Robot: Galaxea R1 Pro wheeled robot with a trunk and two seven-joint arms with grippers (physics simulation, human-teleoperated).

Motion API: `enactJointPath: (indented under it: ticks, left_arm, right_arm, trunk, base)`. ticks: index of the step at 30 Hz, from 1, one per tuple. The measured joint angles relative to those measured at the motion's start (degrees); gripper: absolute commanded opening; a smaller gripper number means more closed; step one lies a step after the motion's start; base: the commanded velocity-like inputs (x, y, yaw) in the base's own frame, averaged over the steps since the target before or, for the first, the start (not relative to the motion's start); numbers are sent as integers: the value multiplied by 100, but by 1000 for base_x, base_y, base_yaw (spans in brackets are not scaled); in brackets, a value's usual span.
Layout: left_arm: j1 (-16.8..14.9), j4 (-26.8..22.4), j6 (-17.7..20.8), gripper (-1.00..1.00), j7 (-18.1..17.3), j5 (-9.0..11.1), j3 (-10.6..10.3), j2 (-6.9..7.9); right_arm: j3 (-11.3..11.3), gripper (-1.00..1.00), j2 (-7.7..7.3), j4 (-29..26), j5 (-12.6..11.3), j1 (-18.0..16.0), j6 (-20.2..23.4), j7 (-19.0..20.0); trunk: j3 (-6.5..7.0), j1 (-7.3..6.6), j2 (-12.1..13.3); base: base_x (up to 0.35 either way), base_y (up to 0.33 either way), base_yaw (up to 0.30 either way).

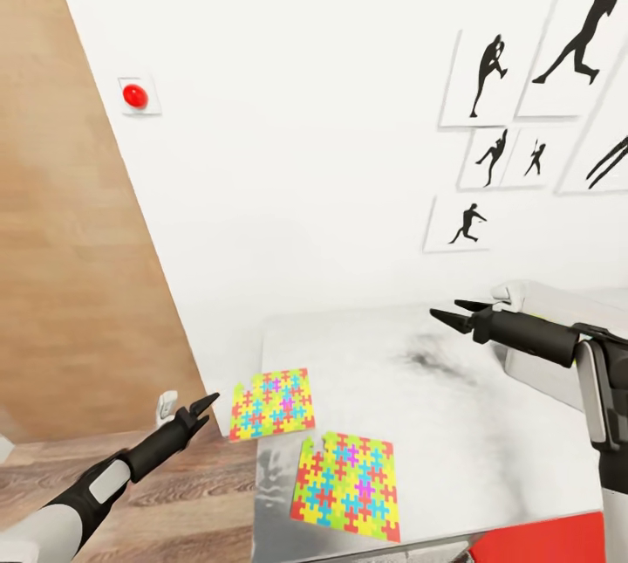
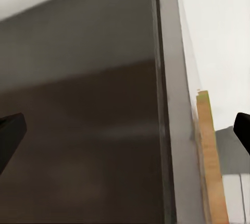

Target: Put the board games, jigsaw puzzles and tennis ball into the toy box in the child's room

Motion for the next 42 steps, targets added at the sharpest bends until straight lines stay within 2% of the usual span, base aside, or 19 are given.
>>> enactJointPath:
  ticks: [5,12,19,24,37,42]
  left_arm:
    - [18,4,-40,100,41,49,14,-37]
    - [18,0,2,100,-11,101,34,-105]
    - [13,-4,36,100,-63,121,42,-228]
    - [13,-4,296,100,-150,144,36,-295]
    - [13,-2,396,100,-302,149,36,-316]
    - [14,-5,455,100,-459,137,16,-316]
  right_arm:
    - [-14,100,-7,0,2,-11,68,0]
    - [-23,100,-7,1,0,-14,78,12]
    - [-24,100,-7,1,3,-14,77,256]
    - [-25,100,-4,1,6,-14,110,291]
    - [-25,100,-4,1,7,-18,128,298]
    - [-25,100,-5,1,7,-21,129,298]
  trunk:
    - [0,0,0]
    - [0,0,0]
    - [0,0,0]
    - [0,0,0]
    - [0,0,0]
    - [0,0,0]
  base:
    - [0,0,-236]
    - [0,0,-44]
    - [0,0,-4]
    - [0,0,0]
    - [0,0,0]
    - [0,0,0]
